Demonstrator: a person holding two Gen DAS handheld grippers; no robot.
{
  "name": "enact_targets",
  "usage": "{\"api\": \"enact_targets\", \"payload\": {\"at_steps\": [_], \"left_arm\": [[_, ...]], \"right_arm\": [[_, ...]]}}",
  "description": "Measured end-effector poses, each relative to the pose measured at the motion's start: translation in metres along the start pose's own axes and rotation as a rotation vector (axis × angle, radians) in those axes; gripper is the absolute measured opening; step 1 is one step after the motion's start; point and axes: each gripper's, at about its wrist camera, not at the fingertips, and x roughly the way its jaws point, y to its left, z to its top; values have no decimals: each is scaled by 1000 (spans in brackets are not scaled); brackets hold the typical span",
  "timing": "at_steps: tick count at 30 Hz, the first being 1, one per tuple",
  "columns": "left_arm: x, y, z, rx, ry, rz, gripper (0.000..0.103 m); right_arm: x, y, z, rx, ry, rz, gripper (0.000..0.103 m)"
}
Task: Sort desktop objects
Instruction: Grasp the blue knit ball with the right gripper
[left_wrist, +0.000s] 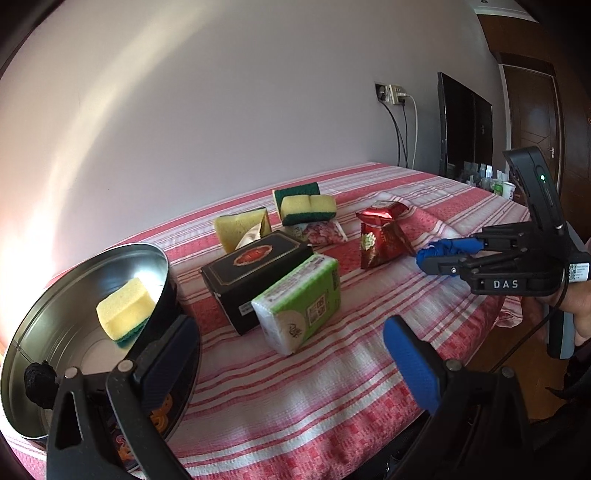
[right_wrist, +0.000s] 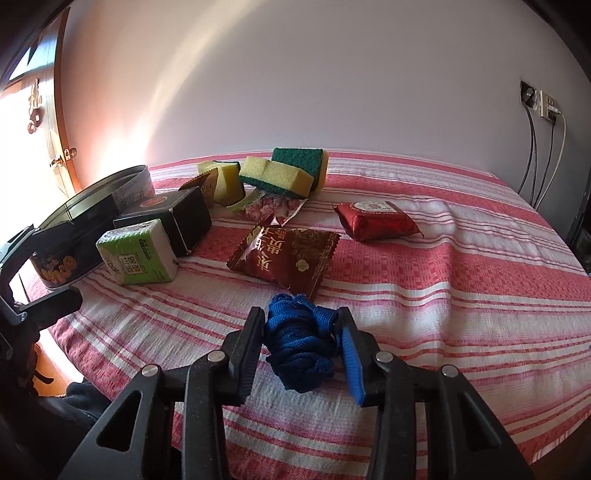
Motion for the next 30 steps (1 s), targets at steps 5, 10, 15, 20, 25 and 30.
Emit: {"api": "enact_targets", "payload": {"at_steps": [5, 10, 15, 20, 25, 30], "left_arm": [[9, 9, 7, -38, 12, -29, 102], [21, 2, 14, -30, 22, -46, 102], [37, -6, 19, -10, 44, -45, 102], [42, -13, 15, 28, 75, -69, 68], [50, -14, 10, 41, 108, -80, 27], [45, -12, 7, 31, 105, -99, 25]], "right_arm": [[0, -3, -1, 18, -2, 17, 42], [1, -3, -3, 23, -12, 21, 42], [1, -4, -3, 24, -22, 26, 42], [1, -4, -4, 24, -30, 26, 42], [1, -3, -5, 28, -41, 15, 42], [1, -6, -6, 41, -48, 18, 41]]}}
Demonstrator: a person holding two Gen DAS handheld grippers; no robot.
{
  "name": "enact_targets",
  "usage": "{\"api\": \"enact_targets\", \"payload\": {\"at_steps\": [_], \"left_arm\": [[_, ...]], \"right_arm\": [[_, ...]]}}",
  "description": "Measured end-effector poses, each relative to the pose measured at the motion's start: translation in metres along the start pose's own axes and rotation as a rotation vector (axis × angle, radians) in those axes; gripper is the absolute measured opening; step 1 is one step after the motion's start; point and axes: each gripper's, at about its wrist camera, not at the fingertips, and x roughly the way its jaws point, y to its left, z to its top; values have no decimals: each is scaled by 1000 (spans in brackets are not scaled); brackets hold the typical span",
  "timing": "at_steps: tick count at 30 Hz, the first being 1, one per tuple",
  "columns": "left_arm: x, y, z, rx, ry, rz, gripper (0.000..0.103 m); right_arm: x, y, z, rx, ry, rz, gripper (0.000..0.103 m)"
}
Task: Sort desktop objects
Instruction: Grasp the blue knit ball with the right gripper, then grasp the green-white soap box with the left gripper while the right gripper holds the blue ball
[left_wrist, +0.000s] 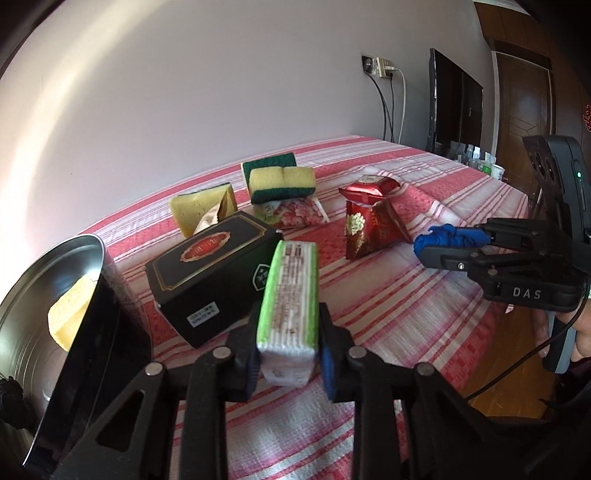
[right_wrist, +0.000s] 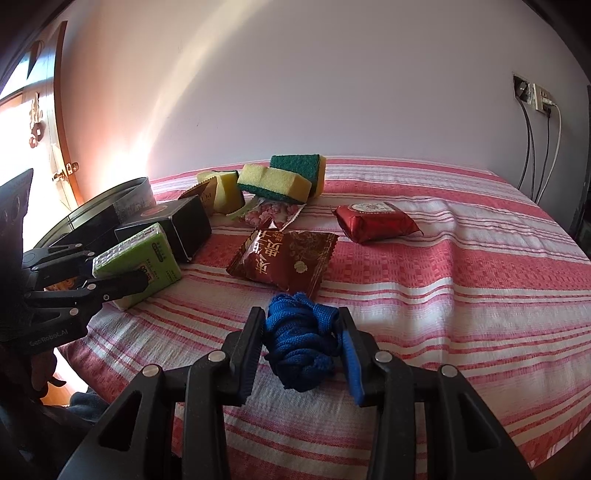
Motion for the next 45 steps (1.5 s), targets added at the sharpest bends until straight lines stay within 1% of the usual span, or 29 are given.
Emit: {"api": "enact_targets", "payload": {"at_steps": [5, 14, 20, 30, 33, 40, 45], "left_arm": [[-9, 3, -1, -15, -17, -5, 25], [-45, 8, 4, -27, -89, 3, 25], [-72, 20, 9, -43, -136, 38, 25], [-97, 54, 8, -121, -162, 115, 25], [-101, 68, 5, -152, -162, 153, 25], [-106, 97, -4, -219, -160, 194, 25], [-110, 107, -8, -244, -161, 211, 25]], "right_arm": [[-4, 0, 1, 7, -15, -2, 41], [-13, 7, 7, 4, -61, 1, 41], [-21, 13, 14, -8, -98, 8, 41], [-30, 37, 36, -49, -153, 46, 41], [-32, 48, 44, -68, -170, 57, 41], [-24, 73, 58, -113, -177, 79, 41], [-19, 88, 65, -138, -174, 97, 41]]}}
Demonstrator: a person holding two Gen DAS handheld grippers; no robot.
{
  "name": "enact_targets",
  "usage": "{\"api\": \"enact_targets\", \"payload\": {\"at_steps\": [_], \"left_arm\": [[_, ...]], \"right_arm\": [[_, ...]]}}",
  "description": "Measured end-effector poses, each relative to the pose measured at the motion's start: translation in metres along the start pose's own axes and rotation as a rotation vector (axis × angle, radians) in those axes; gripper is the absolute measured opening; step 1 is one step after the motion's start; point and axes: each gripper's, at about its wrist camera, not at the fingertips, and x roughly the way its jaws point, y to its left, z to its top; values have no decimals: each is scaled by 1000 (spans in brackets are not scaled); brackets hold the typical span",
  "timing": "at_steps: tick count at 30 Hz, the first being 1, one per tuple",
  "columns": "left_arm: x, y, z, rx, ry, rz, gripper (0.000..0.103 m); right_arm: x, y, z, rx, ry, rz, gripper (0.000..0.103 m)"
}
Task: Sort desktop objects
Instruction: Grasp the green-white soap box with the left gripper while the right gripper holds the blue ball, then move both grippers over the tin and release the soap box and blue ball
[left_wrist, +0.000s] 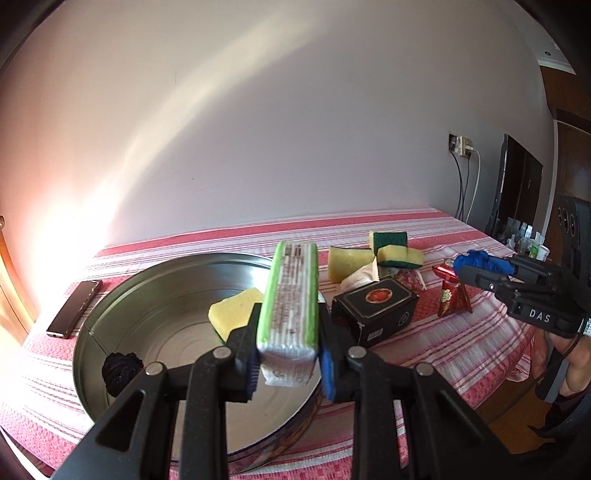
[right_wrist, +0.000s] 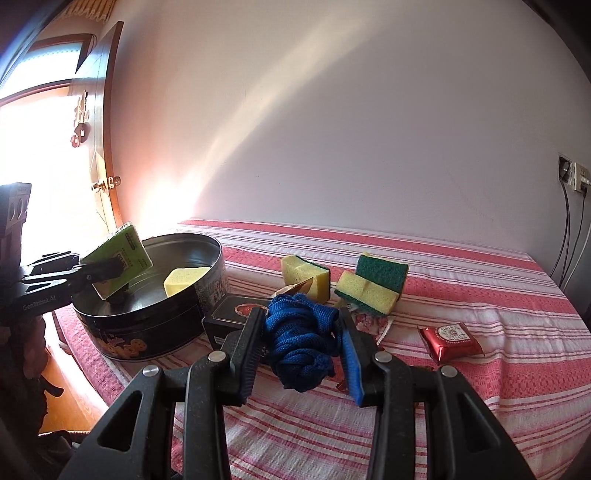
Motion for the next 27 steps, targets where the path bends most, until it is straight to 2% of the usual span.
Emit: {"api": "enact_targets", "payload": {"at_steps": [27], "left_arm": [[-1, 29, 4, -42, -12, 35, 25]], "right_arm": [[29, 55, 55, -113, -33, 80, 41]]}}
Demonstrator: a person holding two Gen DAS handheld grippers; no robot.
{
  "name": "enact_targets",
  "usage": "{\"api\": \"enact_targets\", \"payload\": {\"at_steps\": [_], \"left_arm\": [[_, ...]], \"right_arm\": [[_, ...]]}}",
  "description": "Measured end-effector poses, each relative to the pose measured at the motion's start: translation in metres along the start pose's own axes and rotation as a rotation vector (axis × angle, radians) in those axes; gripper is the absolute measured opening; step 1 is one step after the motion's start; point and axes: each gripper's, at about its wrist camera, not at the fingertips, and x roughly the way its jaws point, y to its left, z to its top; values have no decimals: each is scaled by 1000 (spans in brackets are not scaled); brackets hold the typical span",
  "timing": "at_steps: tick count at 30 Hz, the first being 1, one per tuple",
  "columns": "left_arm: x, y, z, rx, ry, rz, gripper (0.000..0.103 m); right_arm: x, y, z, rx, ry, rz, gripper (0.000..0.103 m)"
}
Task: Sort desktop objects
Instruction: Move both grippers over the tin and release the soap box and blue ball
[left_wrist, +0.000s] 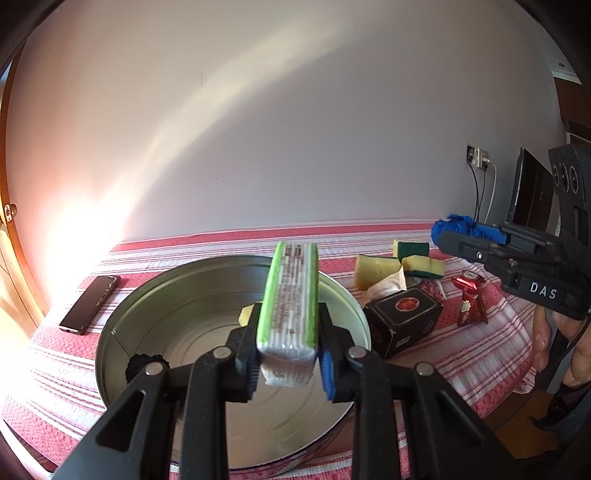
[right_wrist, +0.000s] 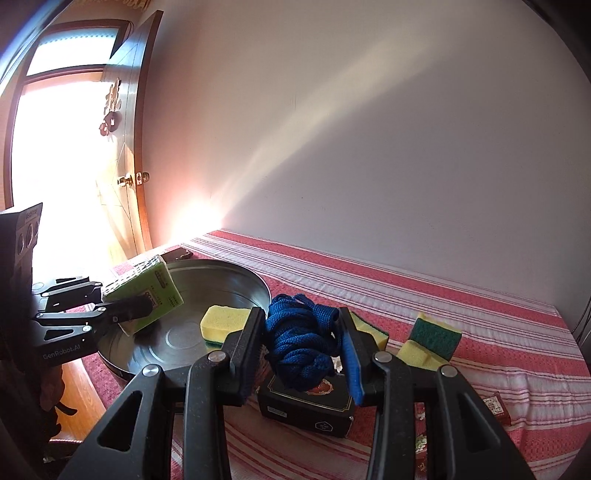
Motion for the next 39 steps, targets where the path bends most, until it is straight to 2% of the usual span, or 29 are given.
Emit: {"api": "enact_targets", "payload": {"at_steps": [10, 19, 25, 39], "left_arm": [[1, 19, 2, -31, -2, 31, 25], [7, 52, 3, -79, 4, 107, 25], [17, 70, 0, -102, 37, 160, 25], [39, 94, -10, -143, 101, 176, 25]], "right_arm": [[21, 23, 22, -64, 12, 34, 41], [43, 40, 40, -115, 36, 61, 41], [68, 56, 54, -152, 74, 78, 41], [140, 107, 72, -221, 186, 110, 41]]}}
